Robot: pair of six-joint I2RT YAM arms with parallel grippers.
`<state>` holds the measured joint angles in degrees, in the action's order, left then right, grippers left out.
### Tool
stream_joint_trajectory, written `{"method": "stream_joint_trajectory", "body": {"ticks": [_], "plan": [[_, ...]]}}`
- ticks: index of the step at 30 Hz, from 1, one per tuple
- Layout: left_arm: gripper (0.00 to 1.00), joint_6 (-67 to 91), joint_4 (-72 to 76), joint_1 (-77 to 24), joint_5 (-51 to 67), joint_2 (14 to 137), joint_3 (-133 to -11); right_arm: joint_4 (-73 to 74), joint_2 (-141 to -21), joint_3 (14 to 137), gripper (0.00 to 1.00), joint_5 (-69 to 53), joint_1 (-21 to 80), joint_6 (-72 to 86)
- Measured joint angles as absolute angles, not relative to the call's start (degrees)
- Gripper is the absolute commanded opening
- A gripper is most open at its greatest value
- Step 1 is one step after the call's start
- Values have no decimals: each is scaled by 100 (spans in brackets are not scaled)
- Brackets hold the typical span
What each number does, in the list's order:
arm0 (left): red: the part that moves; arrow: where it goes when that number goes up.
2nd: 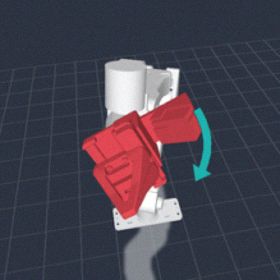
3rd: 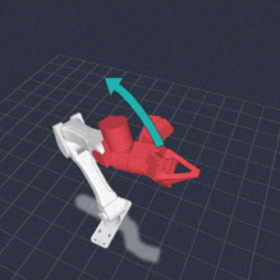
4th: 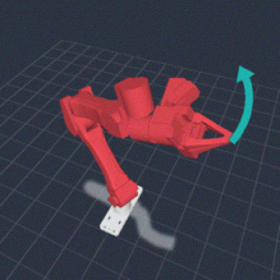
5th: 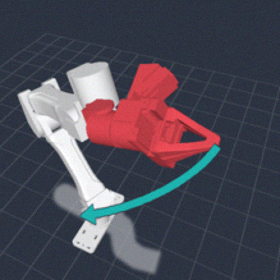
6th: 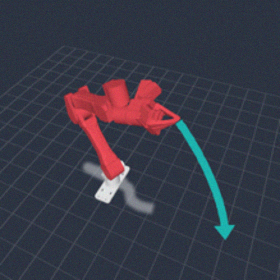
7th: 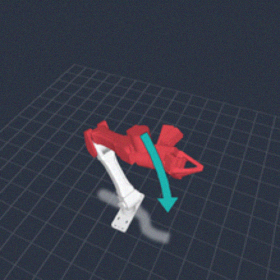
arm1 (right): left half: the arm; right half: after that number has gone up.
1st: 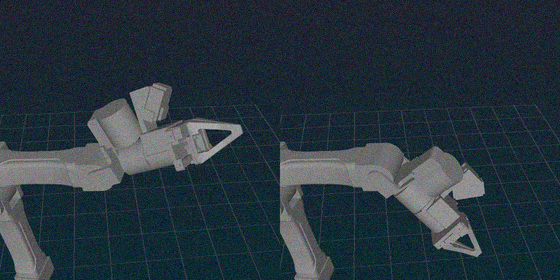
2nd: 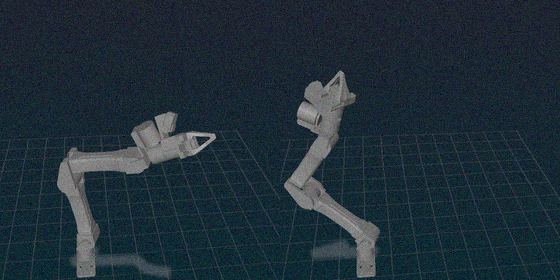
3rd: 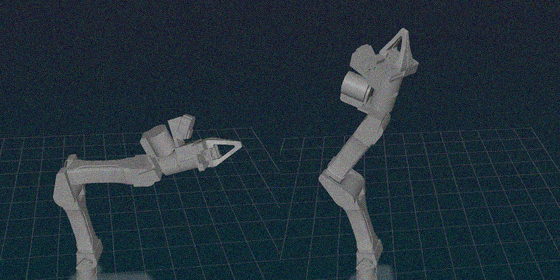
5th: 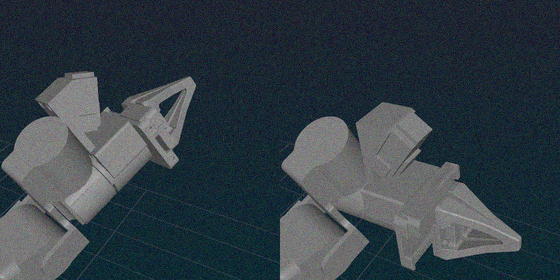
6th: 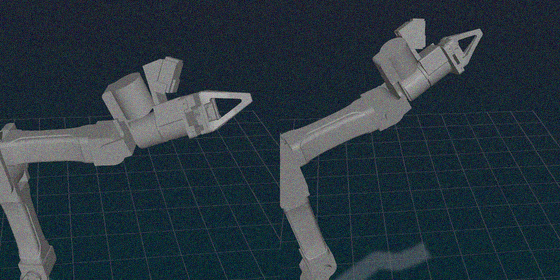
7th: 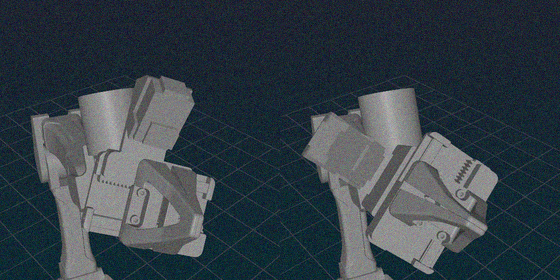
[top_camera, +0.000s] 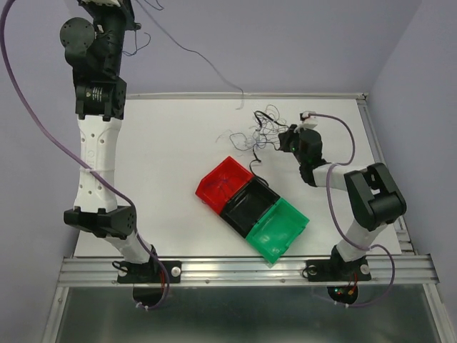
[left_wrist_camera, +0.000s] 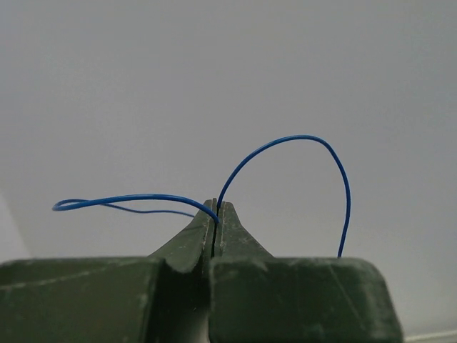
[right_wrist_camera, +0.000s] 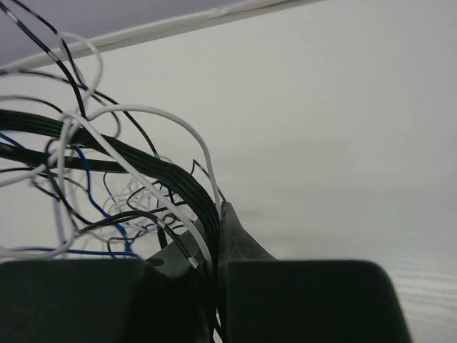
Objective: Untangle the cables
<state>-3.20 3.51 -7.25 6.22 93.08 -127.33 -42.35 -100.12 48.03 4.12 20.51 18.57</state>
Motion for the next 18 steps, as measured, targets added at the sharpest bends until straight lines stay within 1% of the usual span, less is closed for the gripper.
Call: {"method": "stream_joint_trajectory", "body": {"ticks": [5, 9, 12, 15, 17, 18], "plan": [[0, -355, 519, -274, -276, 9306, -12667, -4056, -9557, 4058, 1, 1068, 1424, 2495], [0, -364, 676, -54, -690, 9229, -12486, -3885, -9341, 3651, 0, 1592, 1347, 2829], [0, -390, 784, -36, -705, 9122, -12243, -3837, -9100, 3435, 1, 1802, 1352, 2945], [0, -429, 871, -36, -390, 8903, -11799, -3804, -8831, 3301, 22, 1774, 1352, 2939], [0, -454, 878, -36, -106, 8726, -11463, -3795, -8560, 3181, 46, 1708, 1352, 2917], [0, -464, 878, -36, -54, 8709, -11426, -3793, -8442, 3138, 51, 1688, 1352, 2880]]}}
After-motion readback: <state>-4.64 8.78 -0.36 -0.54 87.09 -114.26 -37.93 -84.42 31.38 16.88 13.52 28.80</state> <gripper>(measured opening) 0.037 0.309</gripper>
